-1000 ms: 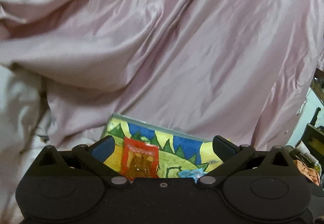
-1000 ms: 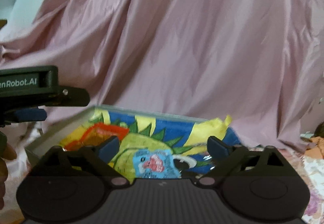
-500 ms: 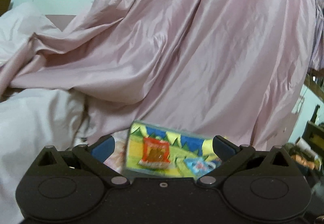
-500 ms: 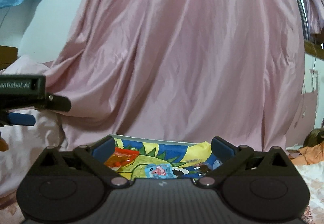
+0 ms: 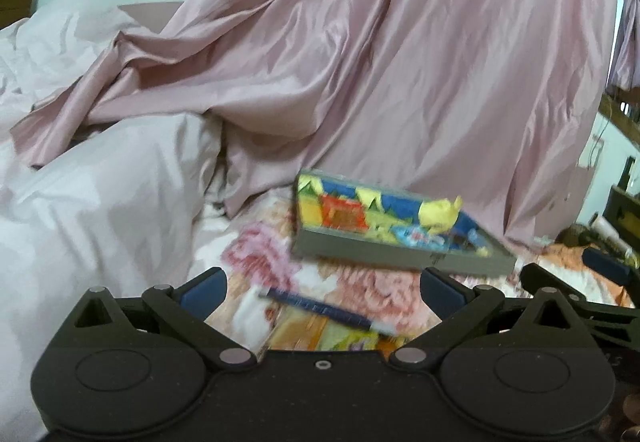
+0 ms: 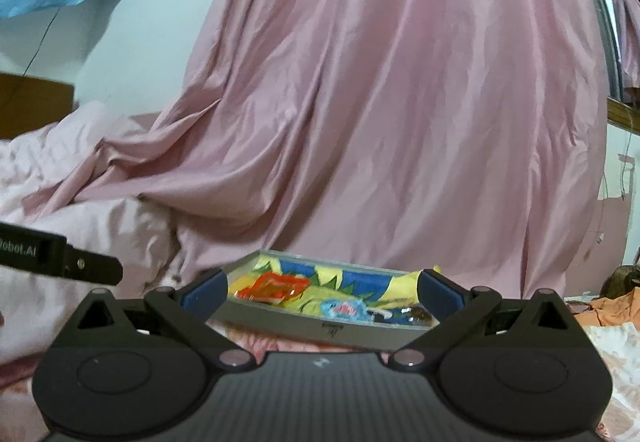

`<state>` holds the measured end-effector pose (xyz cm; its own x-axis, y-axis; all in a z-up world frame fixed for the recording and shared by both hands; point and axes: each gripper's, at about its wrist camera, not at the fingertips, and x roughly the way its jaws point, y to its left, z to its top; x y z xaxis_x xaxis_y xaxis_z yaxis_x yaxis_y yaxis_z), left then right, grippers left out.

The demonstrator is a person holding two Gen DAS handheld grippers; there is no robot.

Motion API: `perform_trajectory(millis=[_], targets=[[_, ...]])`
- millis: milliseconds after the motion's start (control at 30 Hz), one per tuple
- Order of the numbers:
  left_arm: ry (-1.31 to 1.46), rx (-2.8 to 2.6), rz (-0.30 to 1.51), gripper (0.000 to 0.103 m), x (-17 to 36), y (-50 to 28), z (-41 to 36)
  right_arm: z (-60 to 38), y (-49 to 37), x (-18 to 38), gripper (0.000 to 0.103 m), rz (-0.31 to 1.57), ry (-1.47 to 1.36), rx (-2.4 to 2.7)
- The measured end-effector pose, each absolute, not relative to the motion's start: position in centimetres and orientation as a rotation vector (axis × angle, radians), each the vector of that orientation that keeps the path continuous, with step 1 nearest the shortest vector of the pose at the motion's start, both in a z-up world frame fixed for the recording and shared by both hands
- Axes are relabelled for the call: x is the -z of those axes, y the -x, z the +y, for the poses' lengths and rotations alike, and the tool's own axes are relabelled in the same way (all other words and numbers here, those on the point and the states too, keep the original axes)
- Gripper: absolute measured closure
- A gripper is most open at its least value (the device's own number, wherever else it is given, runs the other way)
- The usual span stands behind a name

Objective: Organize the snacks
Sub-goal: 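Withdraw both tools from the tray back over the remaining snacks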

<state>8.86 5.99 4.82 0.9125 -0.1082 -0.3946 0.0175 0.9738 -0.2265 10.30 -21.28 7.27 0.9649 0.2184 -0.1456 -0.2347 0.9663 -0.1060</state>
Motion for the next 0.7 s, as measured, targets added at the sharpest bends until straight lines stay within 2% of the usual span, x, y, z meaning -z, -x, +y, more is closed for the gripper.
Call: perform_trajectory(millis=[200,700], targets=[[0.218,0.036,0.522,0.001,-3.0,-7.6,7.1,-20.7,-8.0,-6.0,0.000,0.207,0.164,-0.247],[0.131,0.067,0.719,0.001,-1.0,-8.3,5.8,-19.7,-7.0,-2.0,0.000,0.535,0.192,-0.290]])
